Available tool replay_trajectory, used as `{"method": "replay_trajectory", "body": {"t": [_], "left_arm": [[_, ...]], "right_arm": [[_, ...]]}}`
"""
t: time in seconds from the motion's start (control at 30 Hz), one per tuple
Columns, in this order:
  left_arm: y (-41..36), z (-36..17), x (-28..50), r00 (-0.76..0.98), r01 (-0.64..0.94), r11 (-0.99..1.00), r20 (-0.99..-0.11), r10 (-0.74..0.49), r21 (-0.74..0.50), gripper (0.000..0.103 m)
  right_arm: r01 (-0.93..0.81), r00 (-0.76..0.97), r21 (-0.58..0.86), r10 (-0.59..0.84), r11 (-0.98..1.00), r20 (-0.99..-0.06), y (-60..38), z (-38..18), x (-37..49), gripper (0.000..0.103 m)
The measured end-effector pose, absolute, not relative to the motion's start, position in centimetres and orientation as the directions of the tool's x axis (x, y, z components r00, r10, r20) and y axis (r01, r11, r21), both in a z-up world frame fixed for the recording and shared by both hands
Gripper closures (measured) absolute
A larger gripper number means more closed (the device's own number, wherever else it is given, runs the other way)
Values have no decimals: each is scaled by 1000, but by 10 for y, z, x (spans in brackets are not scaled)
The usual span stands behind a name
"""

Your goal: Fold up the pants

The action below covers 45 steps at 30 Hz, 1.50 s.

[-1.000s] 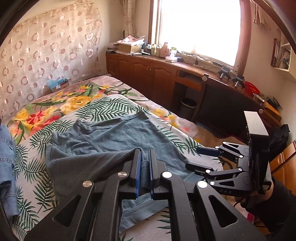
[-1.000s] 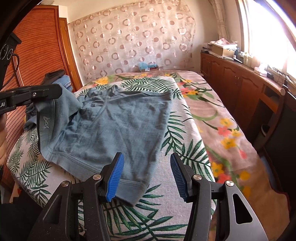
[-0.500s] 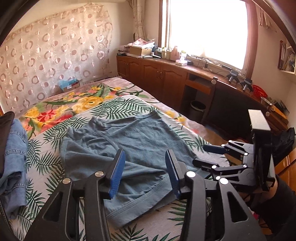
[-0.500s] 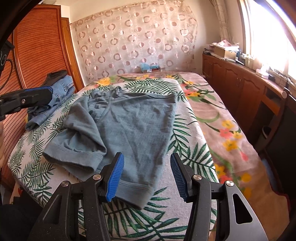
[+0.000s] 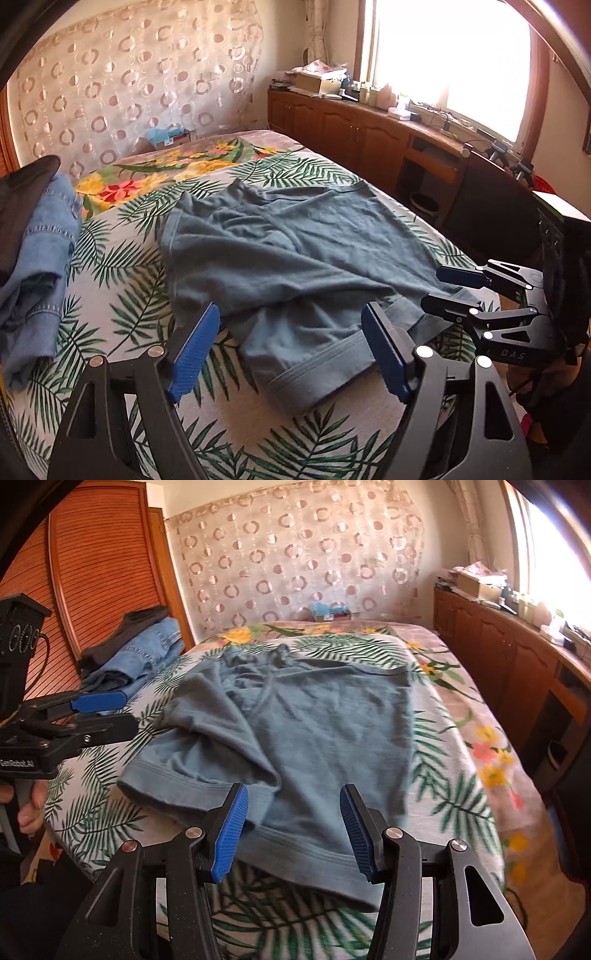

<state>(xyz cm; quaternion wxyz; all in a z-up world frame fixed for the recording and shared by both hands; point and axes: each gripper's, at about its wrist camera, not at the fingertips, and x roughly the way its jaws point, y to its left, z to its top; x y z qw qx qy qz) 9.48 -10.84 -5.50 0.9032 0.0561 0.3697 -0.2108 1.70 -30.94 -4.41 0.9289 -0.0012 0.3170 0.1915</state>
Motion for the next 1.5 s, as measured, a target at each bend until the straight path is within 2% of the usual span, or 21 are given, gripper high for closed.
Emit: {"method": "replay_trajectory", "body": {"t": [0.03, 0.07, 0.3, 0.4, 0.47, 0.57, 1.1, 1.5], "left_arm": [[-105, -57, 94, 639, 415, 908, -692, -335, -57, 23], [-103, -59, 94, 639, 410, 910, -693, -333, -60, 23], [-89, -72, 92, 635, 380, 923, -711, -304, -55, 23], [-86, -75, 92, 636, 375, 926, -713, -296, -50, 23], [-86, -76, 92, 634, 374, 926, -715, -295, -50, 23], [-86, -76, 92, 634, 375, 926, -715, -293, -47, 23], [-99, -76, 88, 628, 404, 914, -716, -304, -34, 23], [-104, -80, 92, 621, 401, 916, -726, -294, -28, 23]], "right_arm": [[-367, 719, 121, 364, 922, -592, -306, -46, 18, 50], [-375, 713, 124, 371, 919, -595, -303, -48, 19, 56], [-400, 675, 137, 393, 906, -625, -289, -58, 31, 66], [-405, 663, 149, 402, 902, -632, -290, -58, 36, 74], [-413, 659, 150, 409, 898, -631, -290, -57, 37, 85], [-415, 669, 152, 414, 897, -618, -291, -52, 33, 94], [-390, 733, 134, 395, 911, -554, -335, -23, -11, 96], [-301, 711, 145, 323, 943, -624, -359, -43, -12, 96]]}}
